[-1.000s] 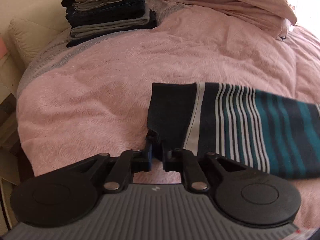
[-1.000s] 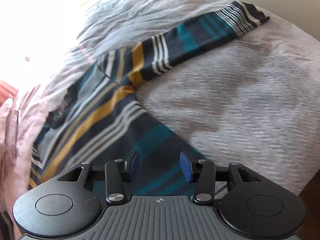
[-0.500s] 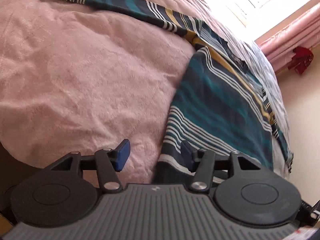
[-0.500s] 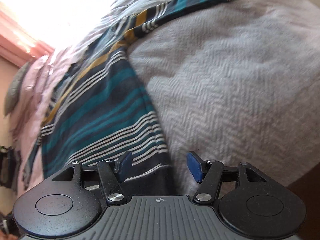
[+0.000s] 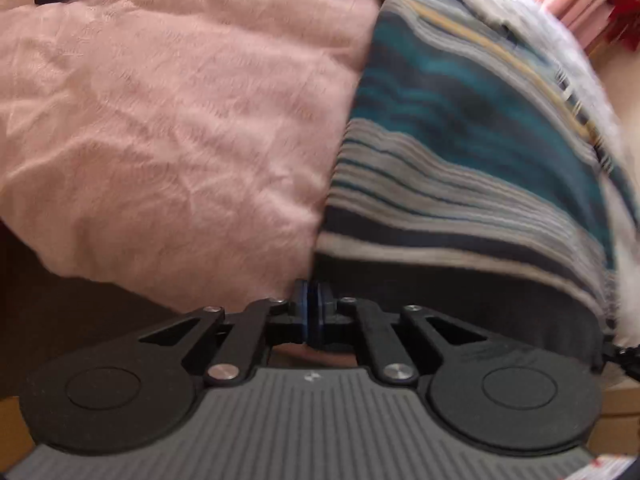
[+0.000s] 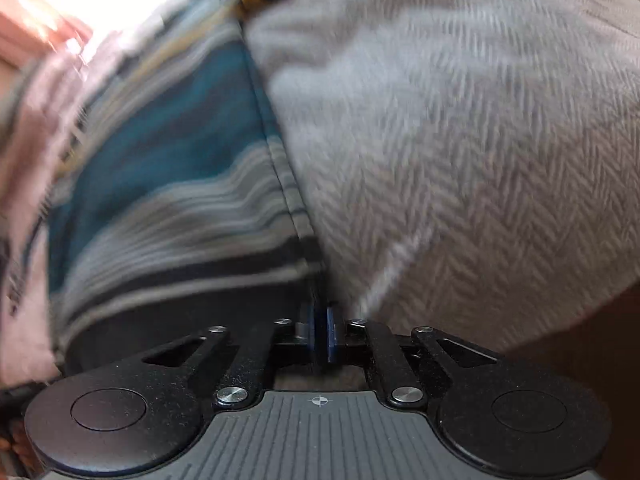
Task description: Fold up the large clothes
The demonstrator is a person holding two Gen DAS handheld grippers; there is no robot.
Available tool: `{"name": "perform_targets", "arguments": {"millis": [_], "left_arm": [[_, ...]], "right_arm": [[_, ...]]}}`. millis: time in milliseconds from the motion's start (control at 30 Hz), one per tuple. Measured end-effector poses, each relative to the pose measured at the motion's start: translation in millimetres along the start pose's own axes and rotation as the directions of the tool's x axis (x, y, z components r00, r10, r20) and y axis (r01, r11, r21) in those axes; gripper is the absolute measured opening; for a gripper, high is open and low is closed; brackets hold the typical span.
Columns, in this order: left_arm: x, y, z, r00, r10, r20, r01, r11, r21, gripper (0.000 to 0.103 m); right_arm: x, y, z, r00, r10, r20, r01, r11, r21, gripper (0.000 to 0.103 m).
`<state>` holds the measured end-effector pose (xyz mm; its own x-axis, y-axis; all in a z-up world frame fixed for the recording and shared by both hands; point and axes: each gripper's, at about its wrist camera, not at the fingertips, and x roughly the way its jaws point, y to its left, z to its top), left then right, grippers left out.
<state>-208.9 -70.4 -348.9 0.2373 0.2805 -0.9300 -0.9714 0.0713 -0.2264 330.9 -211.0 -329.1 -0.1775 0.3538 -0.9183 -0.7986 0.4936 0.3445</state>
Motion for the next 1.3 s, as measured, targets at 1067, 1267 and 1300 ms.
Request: {"name": "perform_targets", "arguments": {"millis": [1067, 1267, 1300], "left_arm": [[-268, -173, -92, 0.978, 0.096, 0.186, -0.146, 0.95, 0.277, 0.068], [-283, -189, -100, 0.971, 0.087, 0.221, -0.154, 0.938, 0.309, 0.071], [-285, -191, -101, 0.971, 0.085, 0.222, -0.153, 0.938, 0.312, 0.071]], "right_arm": [[-246, 122, -107, 0.989, 0.049, 0.137, 0.018, 0.894, -0.447, 0.062], [-256, 121, -113, 0.986, 0.037, 0.163, 0.045, 0.881, -0.471, 0.062], [-257, 120, -113, 0.986, 0.036, 0.163, 0.046, 0.88, -0.472, 0.062]]}}
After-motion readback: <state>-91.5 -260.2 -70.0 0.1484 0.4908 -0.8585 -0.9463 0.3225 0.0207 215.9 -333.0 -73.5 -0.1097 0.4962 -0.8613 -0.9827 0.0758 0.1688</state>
